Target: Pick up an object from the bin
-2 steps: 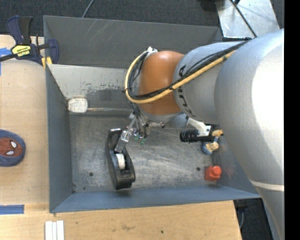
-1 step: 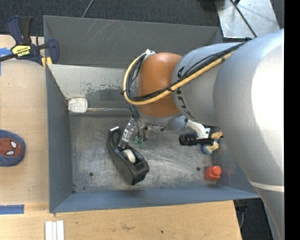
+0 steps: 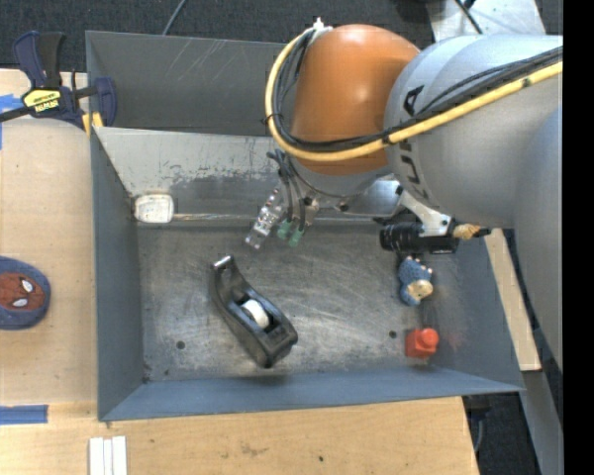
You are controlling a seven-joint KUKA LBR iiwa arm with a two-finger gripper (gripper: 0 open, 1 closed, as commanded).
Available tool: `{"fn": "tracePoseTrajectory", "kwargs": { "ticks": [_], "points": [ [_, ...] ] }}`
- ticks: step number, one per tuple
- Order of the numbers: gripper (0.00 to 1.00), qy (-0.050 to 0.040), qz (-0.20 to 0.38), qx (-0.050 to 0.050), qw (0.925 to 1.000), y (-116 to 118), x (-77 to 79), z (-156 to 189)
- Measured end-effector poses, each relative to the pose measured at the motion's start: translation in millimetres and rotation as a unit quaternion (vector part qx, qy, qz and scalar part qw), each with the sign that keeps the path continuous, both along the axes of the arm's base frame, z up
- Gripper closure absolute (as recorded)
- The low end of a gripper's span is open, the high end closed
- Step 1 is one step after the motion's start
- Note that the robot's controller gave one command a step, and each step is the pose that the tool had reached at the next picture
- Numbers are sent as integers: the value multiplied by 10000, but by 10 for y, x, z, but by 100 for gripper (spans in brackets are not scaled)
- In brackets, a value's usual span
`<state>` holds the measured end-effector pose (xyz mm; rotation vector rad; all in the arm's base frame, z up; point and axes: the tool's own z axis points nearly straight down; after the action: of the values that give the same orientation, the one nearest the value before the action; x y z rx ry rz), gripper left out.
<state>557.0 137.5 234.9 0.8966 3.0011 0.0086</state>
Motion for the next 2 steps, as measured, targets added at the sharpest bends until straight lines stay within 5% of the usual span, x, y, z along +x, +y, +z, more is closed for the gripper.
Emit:
{"fn": "tracePoseTrajectory", "kwargs": {
  "ticks": [1,2],
  "points": [
    [100,85,-592,-23,9982,43,-164,-910],
    [100,9,-758,4,9971,-6,-137,-124]
  ]
}}
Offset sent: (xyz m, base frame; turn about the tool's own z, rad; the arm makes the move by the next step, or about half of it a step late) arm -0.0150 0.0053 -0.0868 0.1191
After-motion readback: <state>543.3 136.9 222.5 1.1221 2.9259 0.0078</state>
